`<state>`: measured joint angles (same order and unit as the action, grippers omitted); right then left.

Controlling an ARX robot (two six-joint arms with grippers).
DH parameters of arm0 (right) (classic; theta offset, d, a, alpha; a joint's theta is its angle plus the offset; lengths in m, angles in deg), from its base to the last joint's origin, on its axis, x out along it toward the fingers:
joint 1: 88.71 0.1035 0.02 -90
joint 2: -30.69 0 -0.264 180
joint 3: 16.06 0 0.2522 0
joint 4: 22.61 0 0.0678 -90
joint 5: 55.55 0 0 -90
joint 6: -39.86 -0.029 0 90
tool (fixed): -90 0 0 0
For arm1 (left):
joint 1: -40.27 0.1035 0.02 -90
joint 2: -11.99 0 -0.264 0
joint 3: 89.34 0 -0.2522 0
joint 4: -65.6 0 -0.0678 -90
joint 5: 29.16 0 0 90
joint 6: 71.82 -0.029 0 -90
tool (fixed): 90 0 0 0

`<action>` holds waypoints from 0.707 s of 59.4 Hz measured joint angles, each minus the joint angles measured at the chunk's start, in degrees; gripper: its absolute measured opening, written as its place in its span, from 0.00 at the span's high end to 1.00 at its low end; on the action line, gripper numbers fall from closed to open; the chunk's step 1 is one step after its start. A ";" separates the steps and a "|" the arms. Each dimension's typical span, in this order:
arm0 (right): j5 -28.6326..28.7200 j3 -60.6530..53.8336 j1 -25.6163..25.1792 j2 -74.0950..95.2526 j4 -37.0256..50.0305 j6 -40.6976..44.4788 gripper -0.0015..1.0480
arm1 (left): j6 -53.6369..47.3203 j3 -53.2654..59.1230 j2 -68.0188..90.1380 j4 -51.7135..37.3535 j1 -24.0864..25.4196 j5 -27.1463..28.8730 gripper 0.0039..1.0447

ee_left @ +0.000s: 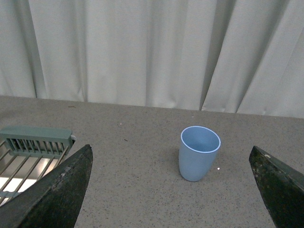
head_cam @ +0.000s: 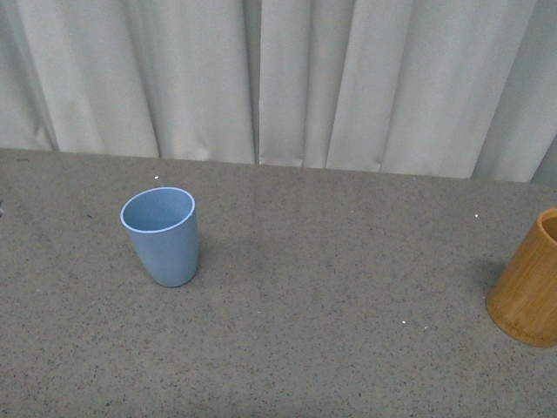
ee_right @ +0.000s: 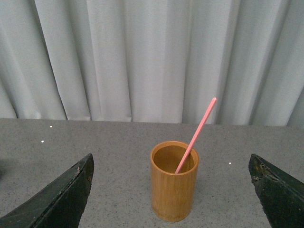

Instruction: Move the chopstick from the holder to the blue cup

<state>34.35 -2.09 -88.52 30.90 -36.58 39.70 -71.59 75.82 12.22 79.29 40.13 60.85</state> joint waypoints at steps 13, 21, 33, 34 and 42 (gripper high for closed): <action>0.00 0.00 0.00 0.00 0.00 0.00 0.09 | 0.00 0.00 0.00 0.00 0.00 0.00 0.06; 0.00 0.00 0.00 0.00 0.00 0.00 0.09 | 0.00 0.00 0.00 0.00 0.00 0.00 0.06; 0.00 0.00 0.00 0.00 0.00 0.00 0.09 | 0.00 0.00 0.00 0.00 0.00 0.00 0.06; 0.00 0.00 0.00 0.00 0.00 0.00 0.09 | 0.00 0.00 0.00 0.00 0.00 0.00 0.06; 0.00 0.00 0.00 0.00 0.00 0.00 0.09 | 0.00 0.00 0.00 0.00 0.00 0.00 0.06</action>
<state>34.35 -2.09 -88.52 30.90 -36.58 39.70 -71.59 75.82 12.22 79.29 40.13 60.85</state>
